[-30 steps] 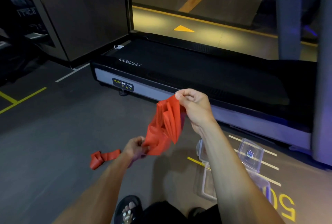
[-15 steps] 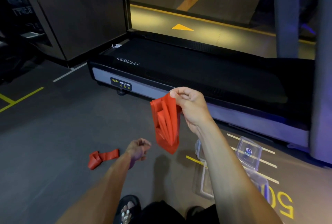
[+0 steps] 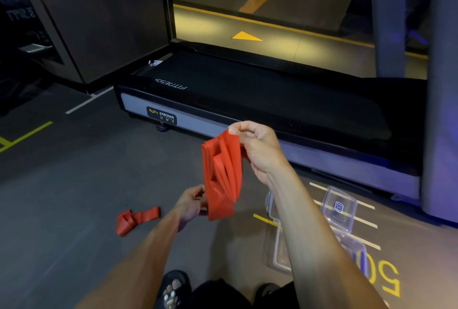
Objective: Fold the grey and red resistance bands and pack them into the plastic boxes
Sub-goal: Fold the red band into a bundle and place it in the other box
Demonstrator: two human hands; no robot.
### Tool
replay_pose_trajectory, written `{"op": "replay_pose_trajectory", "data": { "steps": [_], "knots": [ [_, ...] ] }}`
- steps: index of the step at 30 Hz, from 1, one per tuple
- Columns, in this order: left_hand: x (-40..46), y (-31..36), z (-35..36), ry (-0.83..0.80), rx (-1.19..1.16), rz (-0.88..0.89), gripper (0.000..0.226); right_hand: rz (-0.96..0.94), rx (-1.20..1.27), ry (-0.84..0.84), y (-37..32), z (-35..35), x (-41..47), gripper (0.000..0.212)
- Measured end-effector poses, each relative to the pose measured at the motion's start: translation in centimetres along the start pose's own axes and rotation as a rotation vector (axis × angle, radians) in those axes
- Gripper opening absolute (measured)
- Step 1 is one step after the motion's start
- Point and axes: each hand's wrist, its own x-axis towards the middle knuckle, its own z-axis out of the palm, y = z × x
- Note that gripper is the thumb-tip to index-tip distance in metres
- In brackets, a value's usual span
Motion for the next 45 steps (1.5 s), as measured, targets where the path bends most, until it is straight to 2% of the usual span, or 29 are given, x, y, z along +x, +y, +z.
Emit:
{"op": "replay_pose_trajectory", "data": {
  "steps": [3,5,6,10,12,15,17,19,21,24,26,28,30,32,36,37,39,41,45],
  "knots": [
    [0.3,-1.2,-0.2,0.195,0.093,0.042,0.02,-0.002,-0.031,0.034,0.3,-0.1,0.0,0.013],
    [0.4,-2.0,-0.7,0.391,0.287,0.1,0.028,-0.013,-0.079,0.057,0.7,-0.1,0.0,0.017],
    [0.3,-2.0,-0.8,0.41,0.357,0.139,0.03,-0.018,-0.095,0.067,0.7,-0.1,0.0,0.019],
    [1.0,-1.1,-1.1,0.252,0.411,0.306,0.029,-0.013,-0.069,0.106,0.8,-0.7,0.3,0.018],
    [0.8,-0.6,-1.3,0.222,0.386,0.275,0.039,0.009,-0.042,0.08,0.8,-0.7,0.3,0.014],
    [0.1,0.0,-0.9,0.088,0.286,0.212,0.033,0.045,-0.011,0.03,0.6,-0.8,0.1,0.012],
    [-0.4,0.6,-0.3,0.019,0.264,0.243,0.04,0.062,0.004,-0.014,0.3,-0.6,-0.1,0.012],
    [-0.7,1.5,0.2,0.025,0.252,0.278,0.042,0.063,0.017,-0.033,0.3,-0.5,-0.1,0.013],
    [-0.5,1.8,0.4,0.11,0.332,0.332,0.03,0.051,0.025,-0.017,0.4,-0.5,0.0,0.014],
    [-0.4,1.0,-0.5,0.195,0.614,0.234,0.021,0.035,0.043,0.07,0.4,-0.8,0.1,0.015],
    [-0.4,0.7,-0.9,0.198,0.68,0.186,0.016,0.032,0.045,0.092,0.3,-1.1,0.2,0.014],
    [-0.5,1.3,-0.6,0.187,0.601,0.22,0.009,0.039,0.029,0.082,0.4,-1.2,0.2,0.015],
    [-0.6,2.3,0.0,0.101,0.47,0.283,0.017,0.049,0.023,0.05,0.6,-1.0,0.2,0.017],
    [-0.6,3.0,0.3,0.045,0.381,0.271,0.027,0.055,0.033,0.025,0.6,-0.7,0.1,0.015],
    [0.1,1.7,-0.3,0.128,0.489,0.261,0.021,0.045,0.044,0.046,0.4,-0.4,-0.2,0.011],
    [0.0,1.6,-0.4,0.127,0.463,0.247,0.026,0.046,0.041,0.044,0.5,-0.4,-0.2,0.011],
    [-0.2,1.2,0.1,0.117,0.354,0.21,0.022,0.05,0.053,0.021,0.3,-0.4,-0.3,0.011],
    [-0.5,1.2,0.7,0.106,0.148,0.125,0.019,0.052,0.08,0.008,0.2,-0.3,-0.3,0.01],
    [-1.3,1.2,0.7,0.02,-0.265,-0.236,0.012,0.059,0.104,-0.005,0.2,0.1,-0.3,0.01]
  ]
}}
